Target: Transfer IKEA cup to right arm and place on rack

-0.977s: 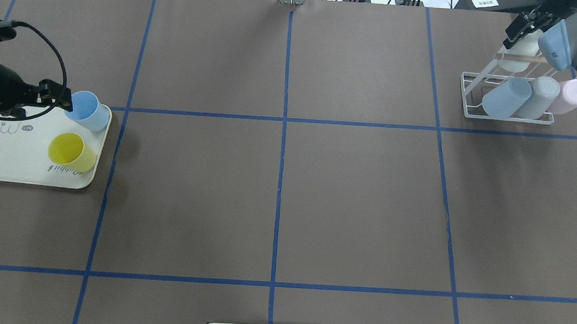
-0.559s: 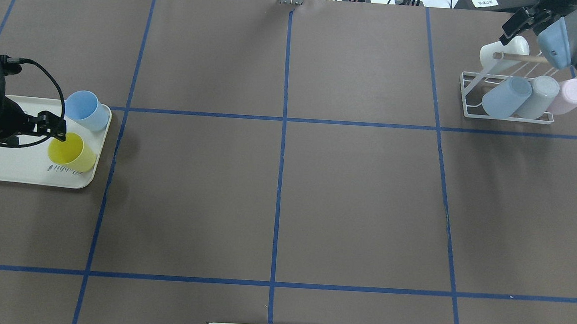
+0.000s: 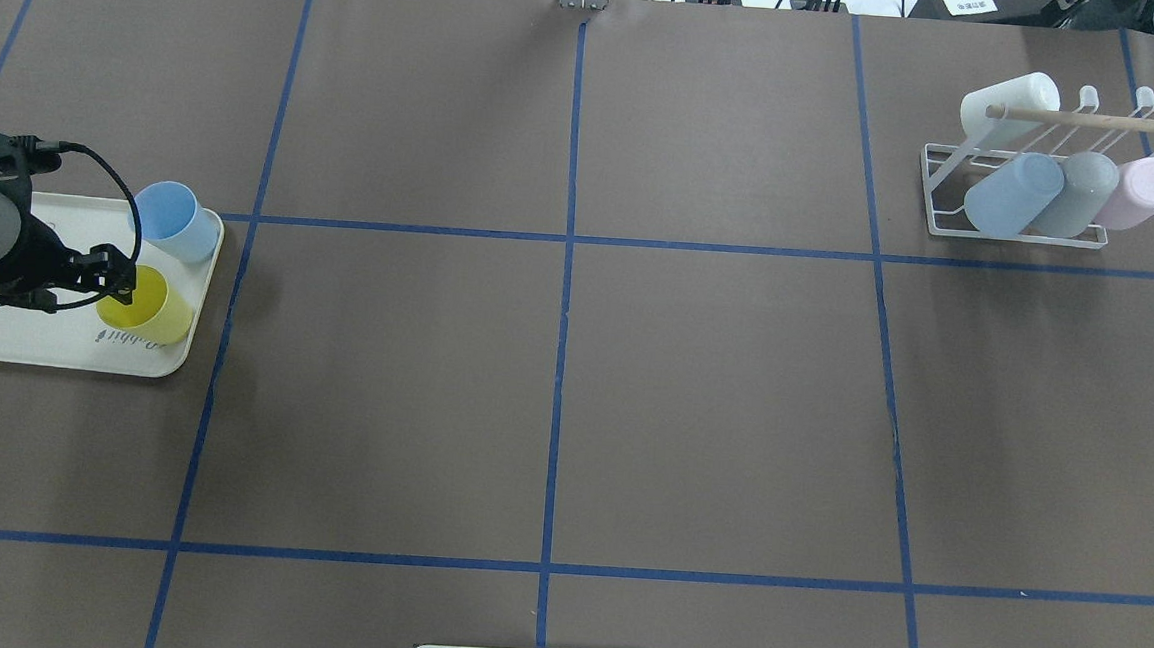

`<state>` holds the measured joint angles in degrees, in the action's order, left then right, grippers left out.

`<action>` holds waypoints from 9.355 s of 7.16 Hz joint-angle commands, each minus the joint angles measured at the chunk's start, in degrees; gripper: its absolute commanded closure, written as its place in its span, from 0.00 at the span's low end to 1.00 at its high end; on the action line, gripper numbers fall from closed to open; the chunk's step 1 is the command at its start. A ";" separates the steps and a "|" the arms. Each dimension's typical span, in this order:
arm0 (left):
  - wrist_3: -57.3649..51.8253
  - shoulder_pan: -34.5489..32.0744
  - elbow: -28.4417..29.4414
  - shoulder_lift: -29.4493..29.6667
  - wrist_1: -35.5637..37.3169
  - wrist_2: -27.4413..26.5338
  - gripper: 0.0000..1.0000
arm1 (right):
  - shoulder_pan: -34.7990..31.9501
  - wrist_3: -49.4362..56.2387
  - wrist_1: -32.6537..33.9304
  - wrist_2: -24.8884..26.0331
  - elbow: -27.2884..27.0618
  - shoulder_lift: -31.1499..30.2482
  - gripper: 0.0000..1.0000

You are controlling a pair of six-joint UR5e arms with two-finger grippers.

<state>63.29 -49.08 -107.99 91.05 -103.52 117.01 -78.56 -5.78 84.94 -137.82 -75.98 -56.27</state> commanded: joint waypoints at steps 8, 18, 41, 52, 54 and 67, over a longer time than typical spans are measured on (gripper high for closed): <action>-0.10 -10.30 -8.44 1.76 1.56 19.44 1.00 | 5.67 -19.13 0.93 -3.08 -25.15 -13.24 0.01; 49.28 -5.41 -9.88 24.35 -6.12 29.65 1.00 | 38.81 -102.19 -67.38 23.16 -30.01 -12.90 0.05; 159.51 1.71 5.07 23.83 -91.24 -4.42 1.00 | 43.32 -104.08 -87.49 33.84 -19.73 5.37 0.06; 159.60 4.52 2.96 21.72 -92.56 -5.74 1.00 | 43.58 -104.17 -87.49 37.18 -18.32 6.70 0.06; 159.51 4.52 2.61 21.72 -92.47 -5.82 1.00 | 44.11 -104.17 -87.58 37.18 -18.32 6.87 0.06; 130.00 4.61 3.21 17.07 -93.80 0.22 0.00 | 41.23 -102.42 -88.02 35.79 -20.43 1.63 0.89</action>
<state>204.67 -44.39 -105.23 109.94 -197.62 114.72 -35.67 -109.40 -3.04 -101.00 -95.93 -52.01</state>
